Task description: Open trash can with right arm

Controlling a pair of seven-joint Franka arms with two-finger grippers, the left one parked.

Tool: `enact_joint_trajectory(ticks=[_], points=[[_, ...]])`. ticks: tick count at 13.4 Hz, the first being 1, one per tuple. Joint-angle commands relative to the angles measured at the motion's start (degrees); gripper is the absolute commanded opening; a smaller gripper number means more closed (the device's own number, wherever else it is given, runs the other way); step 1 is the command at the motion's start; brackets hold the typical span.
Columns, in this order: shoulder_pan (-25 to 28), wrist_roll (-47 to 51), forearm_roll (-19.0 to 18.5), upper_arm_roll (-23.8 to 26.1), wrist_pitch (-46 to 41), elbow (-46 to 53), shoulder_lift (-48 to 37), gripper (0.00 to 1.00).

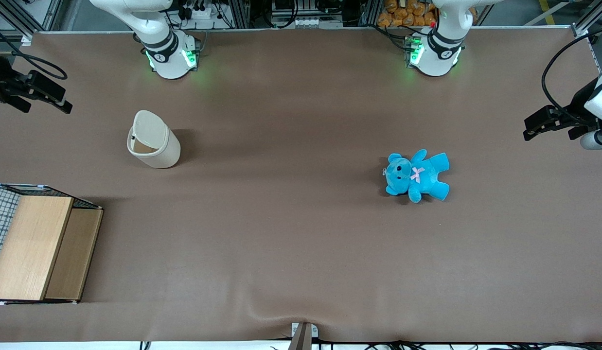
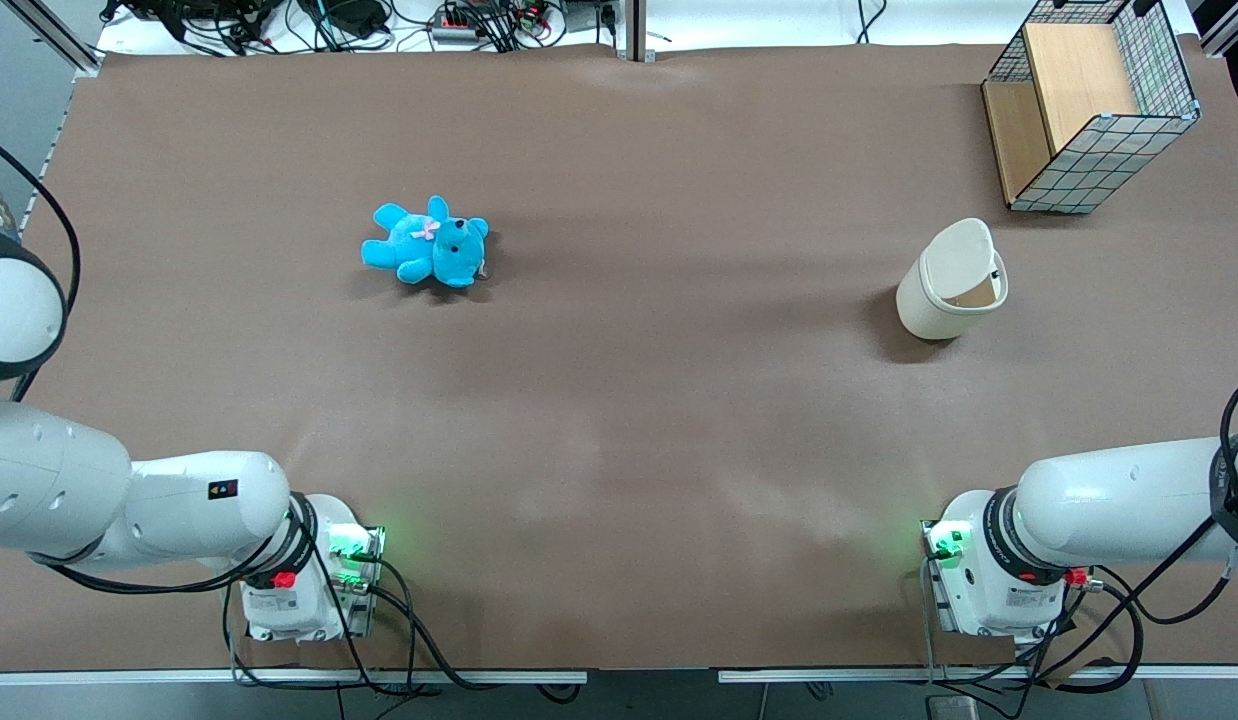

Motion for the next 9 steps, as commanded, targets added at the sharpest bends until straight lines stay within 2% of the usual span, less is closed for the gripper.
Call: enact_joint_trajectory(ticks=[1, 3, 5, 9], points=[[-0.4, -0.7, -0.9, 0.3, -0.3, 2.4, 1.6, 1.00], [-0.5, -0.8, -0.9, 0.3, -0.3, 3.1, 2.5, 1.00], [-0.3, -0.7, -2.6, 0.3, -0.5, 5.7, 4.1, 1.00], [-0.4, -0.8, -2.7, 0.3, -0.5, 5.8, 4.1, 1.00]])
